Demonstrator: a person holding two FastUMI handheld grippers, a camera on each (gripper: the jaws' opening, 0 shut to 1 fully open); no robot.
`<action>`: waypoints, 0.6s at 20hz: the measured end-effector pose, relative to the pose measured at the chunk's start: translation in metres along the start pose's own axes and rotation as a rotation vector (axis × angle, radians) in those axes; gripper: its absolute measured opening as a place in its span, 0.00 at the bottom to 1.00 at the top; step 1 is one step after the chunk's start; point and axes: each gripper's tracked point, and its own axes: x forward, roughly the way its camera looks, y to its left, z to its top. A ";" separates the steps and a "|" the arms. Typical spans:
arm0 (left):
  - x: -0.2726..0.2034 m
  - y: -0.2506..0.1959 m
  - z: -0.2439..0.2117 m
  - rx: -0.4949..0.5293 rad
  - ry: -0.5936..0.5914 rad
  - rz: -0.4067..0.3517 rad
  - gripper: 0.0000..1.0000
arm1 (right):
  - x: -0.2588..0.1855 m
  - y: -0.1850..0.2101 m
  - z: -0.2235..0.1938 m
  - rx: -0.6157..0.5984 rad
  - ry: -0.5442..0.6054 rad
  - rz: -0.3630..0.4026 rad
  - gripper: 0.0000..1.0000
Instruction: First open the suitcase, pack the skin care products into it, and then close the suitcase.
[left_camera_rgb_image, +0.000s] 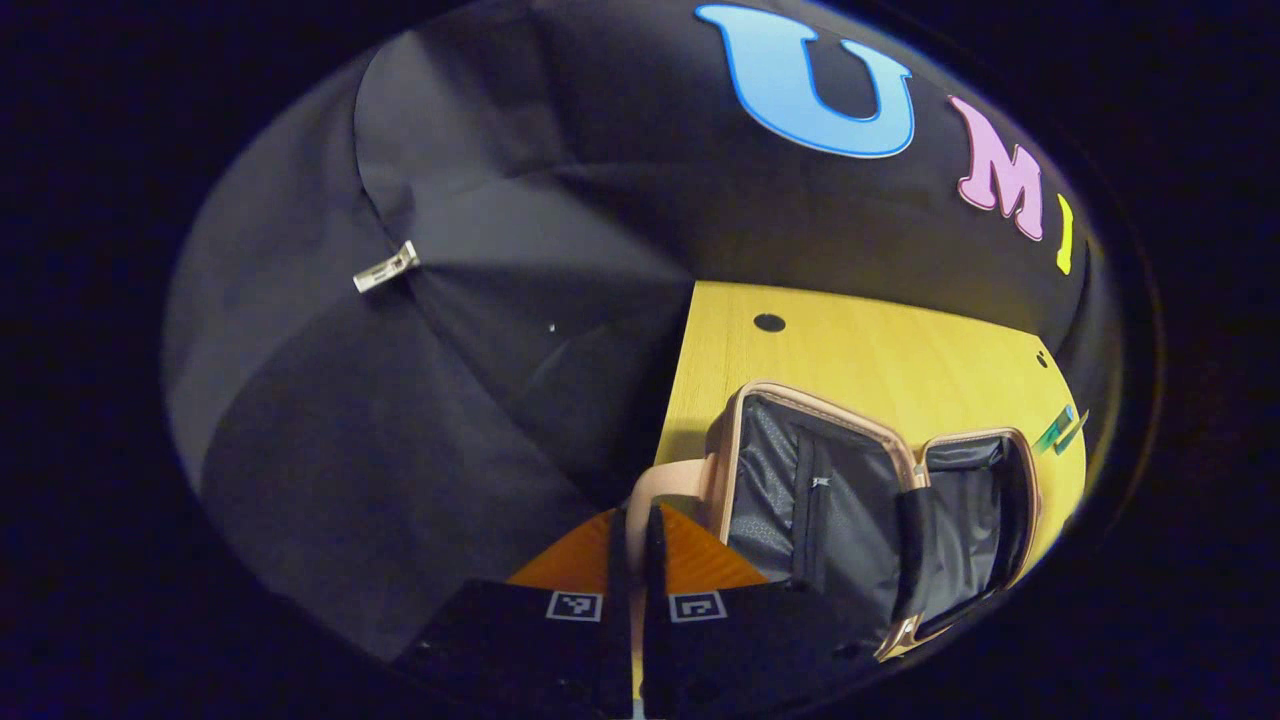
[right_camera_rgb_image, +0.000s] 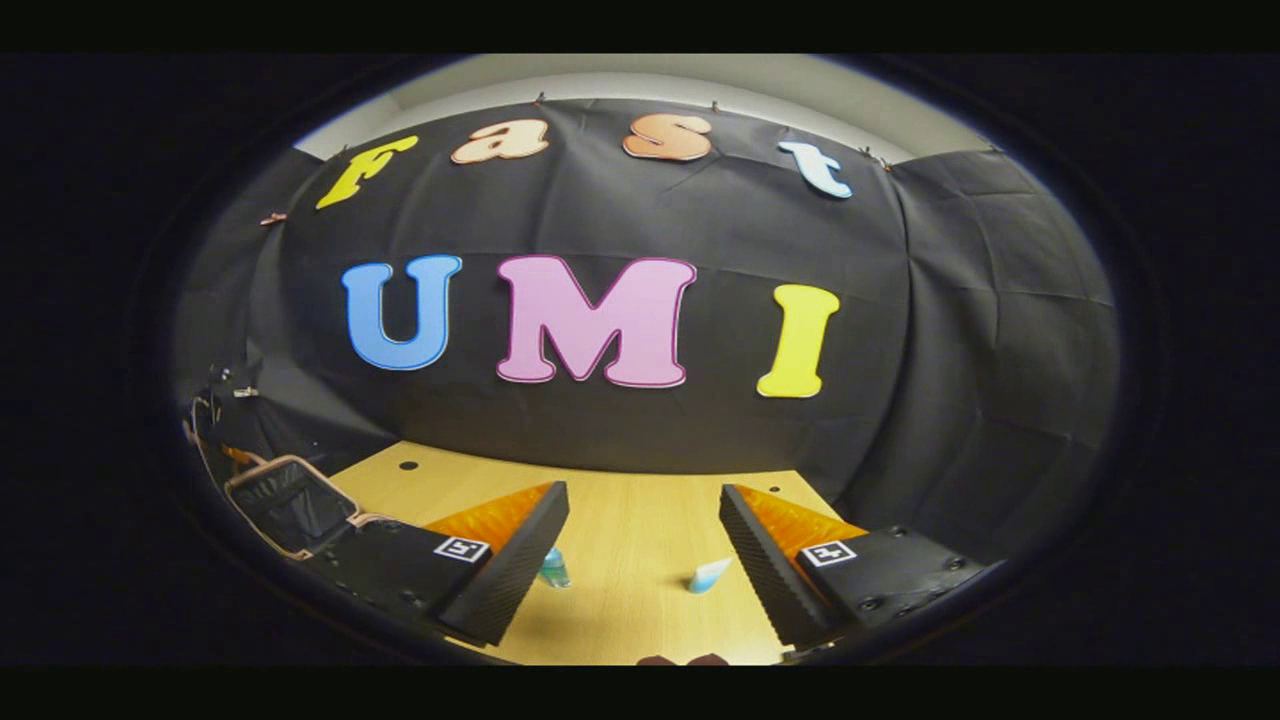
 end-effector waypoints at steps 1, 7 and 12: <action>0.017 0.003 -0.011 -0.022 0.029 -0.013 0.10 | -0.001 0.001 0.001 -0.003 0.004 -0.009 0.96; 0.062 0.011 -0.043 -0.114 0.083 -0.052 0.10 | -0.002 0.014 -0.003 -0.039 0.038 -0.029 0.96; 0.052 0.019 -0.039 -0.089 0.034 -0.028 0.13 | 0.002 0.032 -0.003 -0.028 0.039 -0.005 0.97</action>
